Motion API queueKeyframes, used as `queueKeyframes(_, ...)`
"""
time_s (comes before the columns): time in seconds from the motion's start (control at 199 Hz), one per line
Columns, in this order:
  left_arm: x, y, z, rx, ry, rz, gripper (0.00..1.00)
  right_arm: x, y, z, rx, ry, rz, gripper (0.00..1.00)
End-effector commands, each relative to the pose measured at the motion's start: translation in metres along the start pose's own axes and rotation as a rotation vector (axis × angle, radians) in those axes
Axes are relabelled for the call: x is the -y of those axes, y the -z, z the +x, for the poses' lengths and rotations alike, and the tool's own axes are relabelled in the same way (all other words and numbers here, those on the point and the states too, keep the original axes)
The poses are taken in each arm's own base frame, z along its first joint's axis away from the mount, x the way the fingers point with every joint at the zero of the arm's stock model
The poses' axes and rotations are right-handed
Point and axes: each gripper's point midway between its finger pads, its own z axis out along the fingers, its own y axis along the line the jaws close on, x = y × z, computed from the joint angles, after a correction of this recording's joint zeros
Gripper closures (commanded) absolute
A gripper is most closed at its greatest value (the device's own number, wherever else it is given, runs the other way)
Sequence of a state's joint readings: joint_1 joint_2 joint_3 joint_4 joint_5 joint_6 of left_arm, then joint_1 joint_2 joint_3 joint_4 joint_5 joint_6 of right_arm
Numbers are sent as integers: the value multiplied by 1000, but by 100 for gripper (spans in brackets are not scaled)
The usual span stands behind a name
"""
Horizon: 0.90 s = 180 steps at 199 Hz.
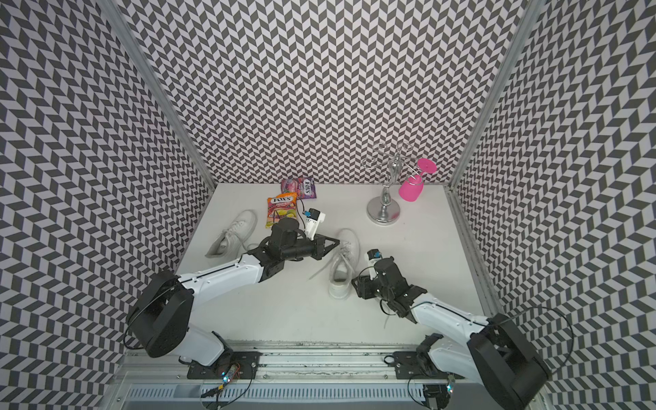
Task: Tie the shoes
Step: Cross the shoelace with the shoelace.
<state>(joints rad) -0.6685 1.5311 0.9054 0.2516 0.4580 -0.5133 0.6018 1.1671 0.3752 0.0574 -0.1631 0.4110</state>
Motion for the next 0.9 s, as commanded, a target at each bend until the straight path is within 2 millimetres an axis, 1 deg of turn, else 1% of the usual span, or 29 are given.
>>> queueKeyframes(0.0, 1, 4, -2, 6, -16, 6, 100, -8, -3, -19, 50, 41, -3, 40)
queueKeyframes(0.085, 0, 5, -3, 7, -14, 2, 100, 11, -3, -12, 37, 41, 91, 40)
queueKeyframes(0.111, 0, 5, -4, 9, -15, 3, 100, 14, -2, -9, 33, 37, 98, 40)
queueKeyframes(0.241, 0, 5, -5, 11, -16, 6, 100, 16, -3, -4, 27, 16, 98, 42)
queueKeyframes(0.362, 0, 5, -5, 11, -16, 5, 100, 12, -9, 4, -6, 6, 67, 46)
queueKeyframes(0.442, -1, 5, -5, 9, -15, 4, 100, 13, -14, 11, -27, -3, 62, 49)
queueKeyframes(0.653, -1, 5, -5, 7, -15, 6, 100, 15, -26, 19, -63, -5, 70, 56)
queueKeyframes(0.789, 0, 5, -5, 5, -17, 13, 100, 17, -32, 21, -72, -8, 76, 67)
queueKeyframes(0.899, 2, 6, -5, 1, -20, 17, 100, 17, -28, 13, -39, -1, 89, 84)
